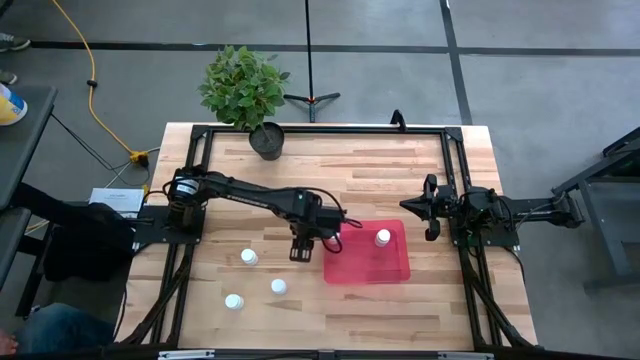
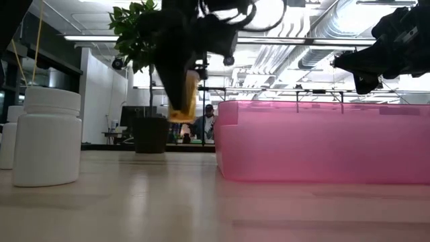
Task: Pick and place pill bottles into a basket
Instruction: Put the orange pill bottle into the pink bin
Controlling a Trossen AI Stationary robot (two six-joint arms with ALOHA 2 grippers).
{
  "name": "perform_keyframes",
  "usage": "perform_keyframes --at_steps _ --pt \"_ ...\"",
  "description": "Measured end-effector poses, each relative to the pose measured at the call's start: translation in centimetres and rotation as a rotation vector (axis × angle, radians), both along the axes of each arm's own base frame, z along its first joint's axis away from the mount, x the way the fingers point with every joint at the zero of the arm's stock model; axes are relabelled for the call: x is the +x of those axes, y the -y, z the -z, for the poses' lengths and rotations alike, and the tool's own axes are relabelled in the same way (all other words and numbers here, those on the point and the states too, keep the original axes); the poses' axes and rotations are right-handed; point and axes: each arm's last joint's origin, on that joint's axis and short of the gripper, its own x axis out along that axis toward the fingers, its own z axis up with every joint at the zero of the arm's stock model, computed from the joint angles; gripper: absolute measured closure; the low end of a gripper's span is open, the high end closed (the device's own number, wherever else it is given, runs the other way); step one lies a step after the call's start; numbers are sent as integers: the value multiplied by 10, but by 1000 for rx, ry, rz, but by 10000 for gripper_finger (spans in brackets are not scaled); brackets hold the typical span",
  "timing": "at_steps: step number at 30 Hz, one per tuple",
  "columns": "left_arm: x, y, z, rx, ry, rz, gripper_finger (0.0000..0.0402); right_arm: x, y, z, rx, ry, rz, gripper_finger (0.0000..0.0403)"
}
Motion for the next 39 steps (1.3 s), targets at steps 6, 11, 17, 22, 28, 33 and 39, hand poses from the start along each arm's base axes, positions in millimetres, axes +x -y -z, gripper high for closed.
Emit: perform_keyframes --at_steps 6,11,17,22,28,33,39 --pt "3 -5 -12 3 14 -26 173 0 0 0 2 0 0 401" --pt "6 -11 -23 6 44 -30 189 0 0 0 2 0 0 400" --pt "14 -10 -33 19 134 -2 181 0 0 0 0 -1 0 399" --pt "19 -10 -39 25 184 -6 175 0 0 0 1 0 0 402" --pt "24 -10 -44 25 241 13 189 0 0 0 1 0 0 401" --pt "28 -12 -46 21 289 15 183 0 0 0 2 0 0 400" --pt "34 -14 -48 4 359 21 189 0 0 0 2 0 0 401"
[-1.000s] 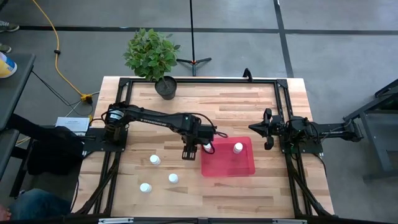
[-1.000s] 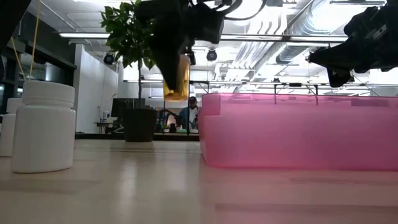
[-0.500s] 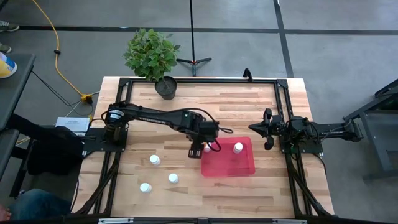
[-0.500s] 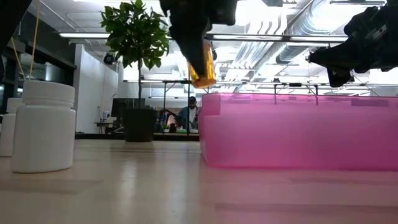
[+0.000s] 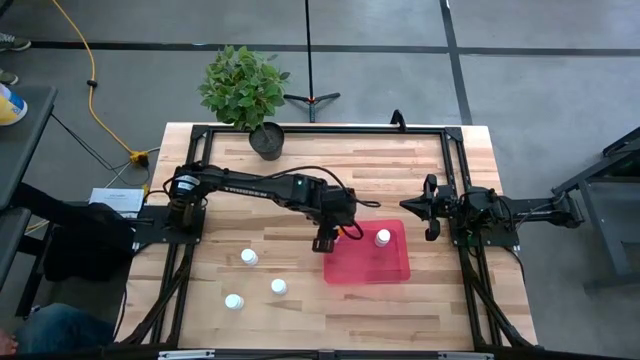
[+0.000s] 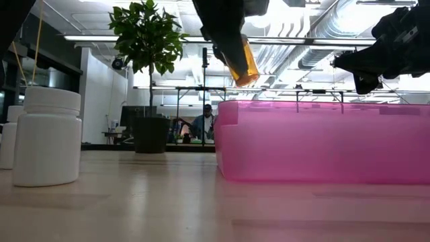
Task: Pick and place pill bottles into a basket
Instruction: Put the orange pill bottle into the pink bin
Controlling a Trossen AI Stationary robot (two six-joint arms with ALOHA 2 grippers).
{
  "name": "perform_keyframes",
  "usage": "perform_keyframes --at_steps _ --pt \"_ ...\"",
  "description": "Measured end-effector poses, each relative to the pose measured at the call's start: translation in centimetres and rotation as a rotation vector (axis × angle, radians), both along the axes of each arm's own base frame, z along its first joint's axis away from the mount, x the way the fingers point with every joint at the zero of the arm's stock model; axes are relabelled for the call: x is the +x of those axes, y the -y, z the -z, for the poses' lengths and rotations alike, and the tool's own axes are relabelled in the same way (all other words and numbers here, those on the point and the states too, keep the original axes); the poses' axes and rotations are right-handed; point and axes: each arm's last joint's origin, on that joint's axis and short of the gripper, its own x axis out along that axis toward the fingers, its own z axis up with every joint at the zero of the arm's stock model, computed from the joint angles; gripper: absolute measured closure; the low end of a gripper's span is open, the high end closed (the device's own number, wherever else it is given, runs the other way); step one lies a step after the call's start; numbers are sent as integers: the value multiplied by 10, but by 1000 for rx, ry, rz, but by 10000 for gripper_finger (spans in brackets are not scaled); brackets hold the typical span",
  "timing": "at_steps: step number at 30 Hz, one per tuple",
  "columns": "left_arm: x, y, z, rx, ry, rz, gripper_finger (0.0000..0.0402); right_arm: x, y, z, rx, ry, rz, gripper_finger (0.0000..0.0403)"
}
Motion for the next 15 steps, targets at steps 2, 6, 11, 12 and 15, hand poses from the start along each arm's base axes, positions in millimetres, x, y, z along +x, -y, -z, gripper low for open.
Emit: perform_keyframes --at_steps 2,6,11,12,15 --pt "1 0 0 0 8 1 189 0 0 0 0 0 0 401" --pt "7 -1 5 3 32 17 189 0 0 0 -2 0 0 401" --pt "14 -7 16 -1 25 8 186 0 0 0 -3 -2 0 402" --pt "17 -7 18 -7 36 13 187 0 0 0 -3 -5 0 402" --pt "21 -8 18 -32 72 22 189 1 0 1 -3 -14 0 400"
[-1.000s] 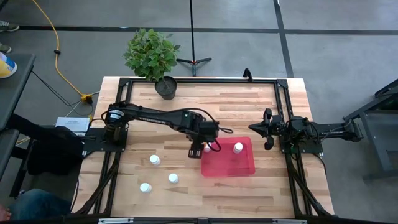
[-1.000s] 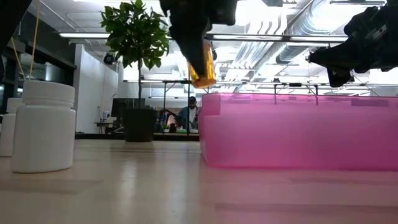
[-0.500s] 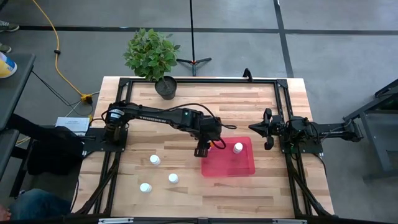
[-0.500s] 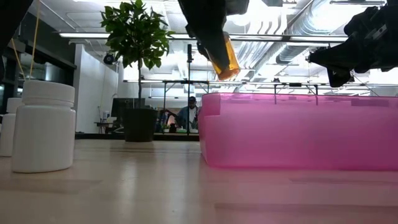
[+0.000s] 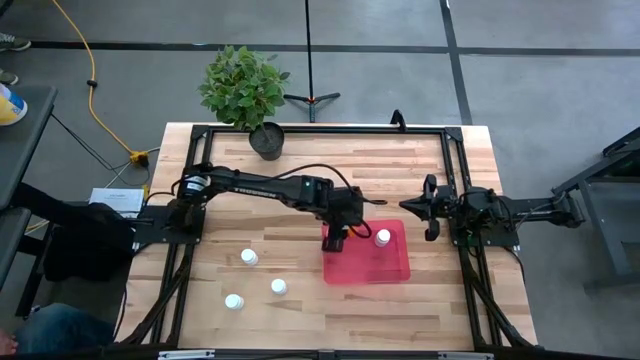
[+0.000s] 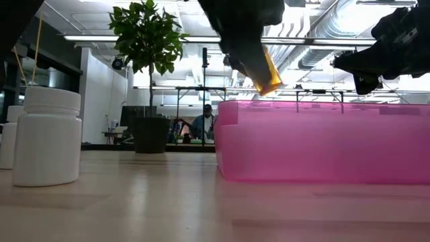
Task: Pick and place pill bottles into a basket
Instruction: Put the orange pill bottle into the pink bin
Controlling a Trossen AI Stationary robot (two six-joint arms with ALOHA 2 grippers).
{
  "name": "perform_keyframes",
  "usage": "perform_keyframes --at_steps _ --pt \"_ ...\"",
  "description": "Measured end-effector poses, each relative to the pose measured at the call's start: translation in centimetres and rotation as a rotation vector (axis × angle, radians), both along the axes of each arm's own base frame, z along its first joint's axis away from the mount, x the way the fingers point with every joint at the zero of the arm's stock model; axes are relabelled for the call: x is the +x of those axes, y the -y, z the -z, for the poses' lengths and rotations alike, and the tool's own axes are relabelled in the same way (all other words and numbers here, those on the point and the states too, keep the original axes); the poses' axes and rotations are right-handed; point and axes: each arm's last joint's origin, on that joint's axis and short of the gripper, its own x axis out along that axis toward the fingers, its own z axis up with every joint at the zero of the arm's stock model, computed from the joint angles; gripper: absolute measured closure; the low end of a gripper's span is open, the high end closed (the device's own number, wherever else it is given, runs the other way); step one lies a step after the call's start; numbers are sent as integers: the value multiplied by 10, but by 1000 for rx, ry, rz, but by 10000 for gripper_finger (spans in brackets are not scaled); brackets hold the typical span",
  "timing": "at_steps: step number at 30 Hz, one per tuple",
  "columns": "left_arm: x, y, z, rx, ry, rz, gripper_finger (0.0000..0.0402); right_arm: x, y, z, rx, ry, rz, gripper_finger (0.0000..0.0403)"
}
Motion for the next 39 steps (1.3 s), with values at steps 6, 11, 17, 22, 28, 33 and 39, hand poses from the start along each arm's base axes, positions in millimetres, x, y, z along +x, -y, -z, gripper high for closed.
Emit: perform_keyframes --at_steps 6,11,17,22,28,33,39 --pt "6 1 7 -8 15 7 185 1 0 1 3 -18 0 401" --pt "12 1 19 -6 8 10 187 1 0 2 1 -26 0 400" --pt "19 2 27 -5 24 13 187 2 0 2 -1 -26 0 401" --pt "22 2 40 -5 -8 14 179 2 0 2 -1 -26 0 402" --pt "25 2 53 -9 -30 17 189 2 0 2 -2 -28 -1 402" --pt "28 2 59 -13 -32 11 177 2 0 3 -2 -32 -1 399" --pt "29 2 63 -14 -36 12 189 2 0 3 -2 -32 -1 401"
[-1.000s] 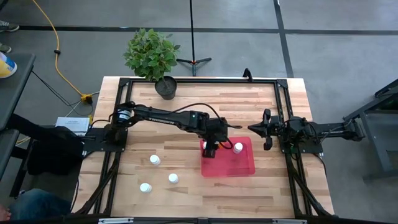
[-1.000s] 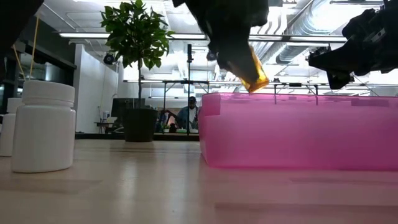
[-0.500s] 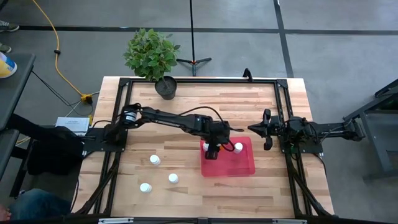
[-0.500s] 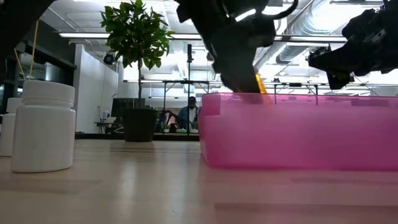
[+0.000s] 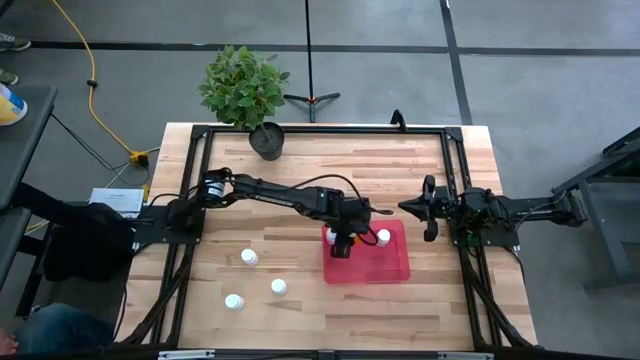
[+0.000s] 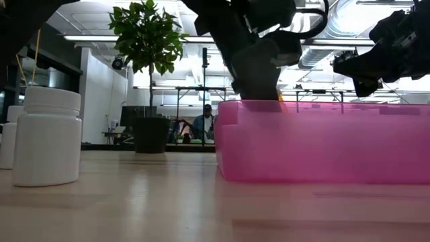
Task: Pick and place pill bottles into a basket
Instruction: Put the orange pill bottle into the pink bin
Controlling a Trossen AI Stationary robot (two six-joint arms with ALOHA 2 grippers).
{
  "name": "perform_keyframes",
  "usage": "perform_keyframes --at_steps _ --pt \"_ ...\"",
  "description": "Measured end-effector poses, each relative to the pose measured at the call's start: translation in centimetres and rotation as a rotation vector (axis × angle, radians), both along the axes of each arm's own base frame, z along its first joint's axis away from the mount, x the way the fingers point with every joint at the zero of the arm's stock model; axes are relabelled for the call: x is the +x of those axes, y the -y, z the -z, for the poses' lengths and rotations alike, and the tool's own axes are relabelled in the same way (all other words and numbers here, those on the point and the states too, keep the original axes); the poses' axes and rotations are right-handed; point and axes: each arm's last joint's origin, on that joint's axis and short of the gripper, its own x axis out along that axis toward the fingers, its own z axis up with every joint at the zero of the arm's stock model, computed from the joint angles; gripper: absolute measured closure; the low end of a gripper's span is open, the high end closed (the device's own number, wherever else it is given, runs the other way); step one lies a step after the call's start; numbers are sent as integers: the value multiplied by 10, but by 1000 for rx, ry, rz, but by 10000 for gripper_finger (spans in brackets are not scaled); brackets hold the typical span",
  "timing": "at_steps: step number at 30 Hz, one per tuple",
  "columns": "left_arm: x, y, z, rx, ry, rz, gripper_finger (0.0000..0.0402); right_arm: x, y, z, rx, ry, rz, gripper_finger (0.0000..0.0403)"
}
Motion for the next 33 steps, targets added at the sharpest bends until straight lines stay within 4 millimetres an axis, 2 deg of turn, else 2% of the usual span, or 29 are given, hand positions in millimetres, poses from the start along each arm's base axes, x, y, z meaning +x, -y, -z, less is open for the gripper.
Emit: perform_keyframes --at_steps 4,9,19,33 --pt "0 0 0 1 -3 0 185 0 0 0 0 0 0 399" --pt "0 0 0 7 -4 -3 156 0 0 0 0 0 0 402" --pt "0 0 0 13 -3 2 168 0 0 0 -1 0 0 401" --pt "0 0 0 13 -3 1 104 0 0 0 -1 0 0 400"
